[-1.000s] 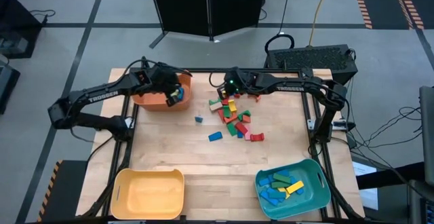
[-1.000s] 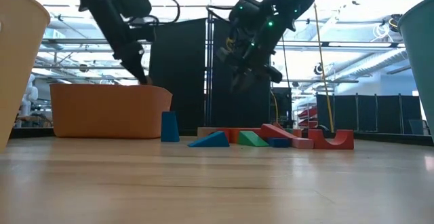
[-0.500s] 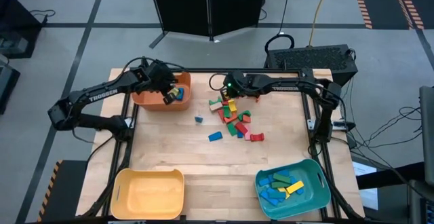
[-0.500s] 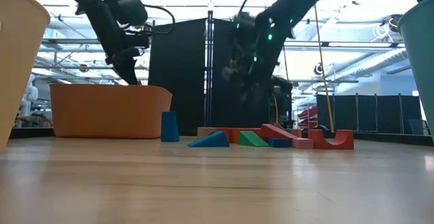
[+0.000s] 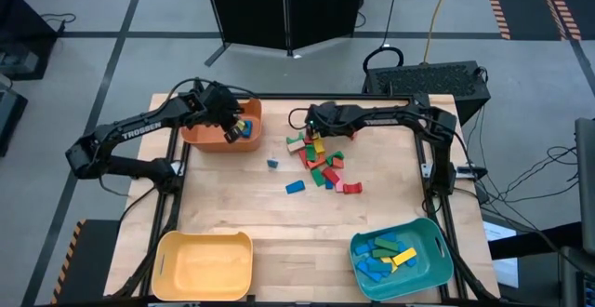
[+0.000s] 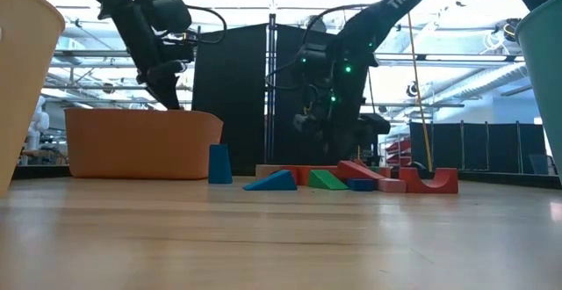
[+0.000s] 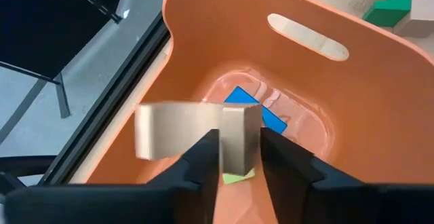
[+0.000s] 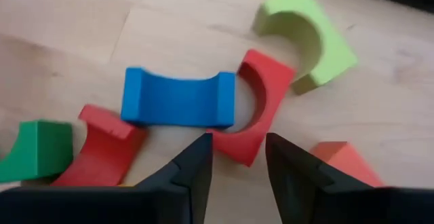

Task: Sort blocks by size
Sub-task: Put the light brown arch block into the orange bin, then put the red arch block into the orange bin

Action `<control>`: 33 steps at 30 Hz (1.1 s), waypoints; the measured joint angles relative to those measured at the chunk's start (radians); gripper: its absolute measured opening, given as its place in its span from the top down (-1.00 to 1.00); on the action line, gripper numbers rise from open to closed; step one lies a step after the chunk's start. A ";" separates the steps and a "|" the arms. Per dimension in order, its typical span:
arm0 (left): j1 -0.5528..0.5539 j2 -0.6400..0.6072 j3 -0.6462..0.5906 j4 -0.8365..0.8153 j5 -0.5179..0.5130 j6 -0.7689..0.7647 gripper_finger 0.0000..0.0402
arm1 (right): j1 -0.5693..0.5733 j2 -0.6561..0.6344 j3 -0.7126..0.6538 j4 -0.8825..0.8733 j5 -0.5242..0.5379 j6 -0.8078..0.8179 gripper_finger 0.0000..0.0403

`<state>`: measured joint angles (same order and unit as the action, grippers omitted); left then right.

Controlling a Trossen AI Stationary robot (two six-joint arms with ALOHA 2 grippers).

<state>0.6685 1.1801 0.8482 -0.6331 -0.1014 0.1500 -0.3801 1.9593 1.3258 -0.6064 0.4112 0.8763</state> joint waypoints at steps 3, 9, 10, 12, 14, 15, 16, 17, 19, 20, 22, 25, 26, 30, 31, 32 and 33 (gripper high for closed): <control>0.000 0.000 0.000 0.001 0.000 -0.014 0.30 | 0.000 -0.001 0.000 -0.005 0.004 0.003 0.35; 0.000 0.000 0.000 0.000 -0.004 -0.014 0.22 | 0.000 0.006 0.000 0.004 0.007 0.037 0.31; 0.000 0.000 0.000 0.000 -0.004 -0.014 0.22 | 0.000 0.012 0.000 0.009 0.009 0.041 0.31; 0.000 0.000 0.000 0.000 -0.005 -0.014 0.22 | 0.000 0.021 0.000 0.016 0.015 0.054 0.31; 0.000 0.000 0.000 0.000 -0.006 -0.014 0.21 | 0.000 0.026 0.000 0.018 0.016 0.056 0.31; 0.000 0.000 0.000 0.000 -0.006 -0.014 0.21 | 0.000 0.033 0.001 0.029 0.022 0.057 0.31; 0.000 0.000 0.000 0.000 -0.007 -0.014 0.21 | 0.000 0.037 0.003 0.036 0.028 0.064 0.31; 0.000 0.000 0.000 0.000 -0.007 -0.014 0.21 | 0.000 0.037 0.003 0.033 0.026 0.071 0.31; 0.000 0.000 0.000 -0.001 -0.008 -0.014 0.21 | 0.001 0.040 0.003 0.028 0.020 0.079 0.31; 0.000 0.000 0.000 -0.001 -0.007 -0.014 0.21 | 0.002 0.044 0.005 0.026 0.019 0.081 0.31; 0.000 0.000 0.000 -0.002 -0.008 -0.014 0.21 | 0.007 0.044 0.005 0.008 0.006 0.081 0.31; 0.000 0.000 0.000 -0.002 -0.008 -0.014 0.21 | 0.022 0.042 0.005 -0.029 -0.029 0.083 0.31; 0.000 0.000 0.000 -0.003 -0.008 -0.014 0.21 | 0.030 0.040 0.005 -0.042 -0.045 0.082 0.31; 0.000 0.000 0.000 -0.003 -0.008 -0.014 0.21 | 0.067 0.039 -0.007 -0.085 -0.099 0.103 0.31; 0.000 0.000 0.000 -0.003 -0.008 -0.014 0.21 | 0.073 0.033 -0.003 -0.076 -0.089 0.103 0.31; 0.000 0.000 0.000 -0.002 -0.008 -0.014 0.21 | 0.075 0.024 -0.001 -0.069 -0.081 0.102 0.31; 0.000 0.000 0.000 -0.001 -0.008 -0.014 0.21 | 0.074 0.022 0.000 -0.069 -0.076 0.102 0.31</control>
<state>0.6682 1.1801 0.8482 -0.6338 -0.1093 0.1364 -0.3058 1.9809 1.3262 -0.6753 0.3350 0.9778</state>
